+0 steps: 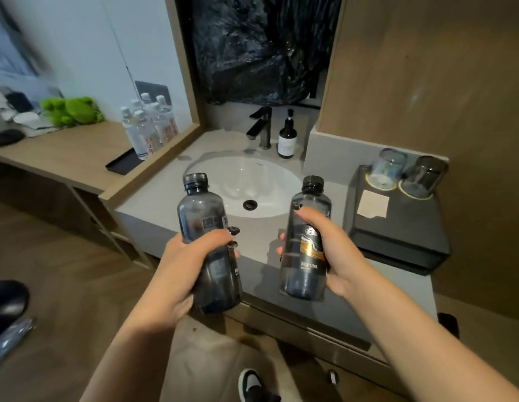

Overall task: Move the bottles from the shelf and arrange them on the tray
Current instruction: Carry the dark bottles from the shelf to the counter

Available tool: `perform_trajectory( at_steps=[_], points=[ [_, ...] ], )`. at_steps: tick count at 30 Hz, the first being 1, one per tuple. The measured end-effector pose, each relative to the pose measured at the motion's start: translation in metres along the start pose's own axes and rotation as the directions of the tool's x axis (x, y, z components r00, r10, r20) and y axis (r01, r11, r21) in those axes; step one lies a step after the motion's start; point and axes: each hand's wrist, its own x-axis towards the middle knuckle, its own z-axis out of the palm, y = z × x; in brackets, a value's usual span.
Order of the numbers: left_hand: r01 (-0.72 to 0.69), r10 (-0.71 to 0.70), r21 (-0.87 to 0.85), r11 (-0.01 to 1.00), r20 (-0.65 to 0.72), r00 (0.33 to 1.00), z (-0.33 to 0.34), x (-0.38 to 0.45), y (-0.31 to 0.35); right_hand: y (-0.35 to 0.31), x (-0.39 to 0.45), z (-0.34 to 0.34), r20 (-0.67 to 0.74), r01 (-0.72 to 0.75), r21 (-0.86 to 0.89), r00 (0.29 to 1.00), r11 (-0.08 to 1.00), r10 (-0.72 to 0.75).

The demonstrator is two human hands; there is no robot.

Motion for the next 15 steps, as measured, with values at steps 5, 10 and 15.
perform_trajectory(
  at_steps=[5,10,15],
  points=[
    [0.048,-0.045,0.045,0.998,-0.079,0.996,-0.047,0.063,0.010,0.003,0.076,0.048,0.019,-0.044,-0.066,0.999,0.997,0.046],
    [0.043,-0.035,0.058,0.997,-0.127,0.991,-0.081,0.118,0.030,-0.004,0.147,0.100,0.081,-0.083,-0.120,0.992,0.989,0.093],
    [0.044,-0.034,0.052,0.998,-0.174,0.984,-0.118,0.160,0.048,-0.012,0.198,0.147,0.129,-0.088,-0.193,0.985,0.977,0.114]
  ],
)
